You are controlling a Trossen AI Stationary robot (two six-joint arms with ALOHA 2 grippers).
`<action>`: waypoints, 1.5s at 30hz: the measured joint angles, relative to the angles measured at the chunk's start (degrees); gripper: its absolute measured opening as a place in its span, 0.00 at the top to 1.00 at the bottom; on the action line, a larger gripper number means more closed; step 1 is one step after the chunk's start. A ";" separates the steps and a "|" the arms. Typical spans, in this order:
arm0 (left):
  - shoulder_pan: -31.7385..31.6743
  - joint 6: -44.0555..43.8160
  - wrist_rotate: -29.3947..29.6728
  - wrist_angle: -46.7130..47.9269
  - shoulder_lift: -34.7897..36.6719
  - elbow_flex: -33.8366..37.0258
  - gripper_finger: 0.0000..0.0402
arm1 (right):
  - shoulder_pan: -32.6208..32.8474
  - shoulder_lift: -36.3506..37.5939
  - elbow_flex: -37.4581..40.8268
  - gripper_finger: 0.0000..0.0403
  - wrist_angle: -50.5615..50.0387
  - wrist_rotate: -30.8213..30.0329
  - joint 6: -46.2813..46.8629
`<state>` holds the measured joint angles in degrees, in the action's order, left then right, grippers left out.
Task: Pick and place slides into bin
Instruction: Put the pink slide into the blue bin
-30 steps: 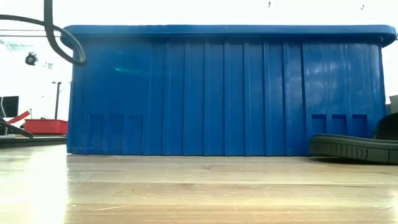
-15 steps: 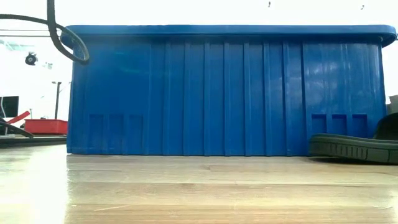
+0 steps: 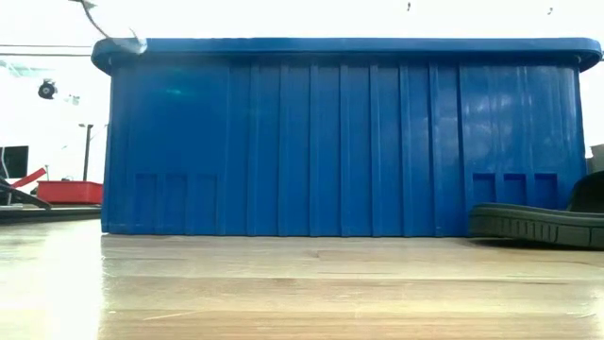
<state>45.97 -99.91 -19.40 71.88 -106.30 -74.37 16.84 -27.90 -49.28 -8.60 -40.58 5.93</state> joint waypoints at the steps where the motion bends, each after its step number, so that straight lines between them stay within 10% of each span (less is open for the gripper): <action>1: -0.05 -0.01 1.87 0.01 0.92 0.00 0.99 | 0.00 0.00 0.00 0.88 0.00 0.00 -0.02; 22: -0.22 5.33 48.22 -1.80 23.62 0.02 1.00 | 0.00 0.02 0.00 0.88 0.06 0.00 -0.35; 33: -3.14 49.78 67.91 -28.88 32.66 0.20 1.00 | 0.00 0.01 0.00 0.88 0.50 0.00 0.31; 45: -8.18 96.38 64.98 -74.25 39.86 8.80 1.00 | 0.00 0.01 0.00 0.88 1.23 -0.01 1.16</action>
<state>37.79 -3.53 45.59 -2.37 -66.45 -65.57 16.84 -27.89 -49.28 -7.37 -40.58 7.09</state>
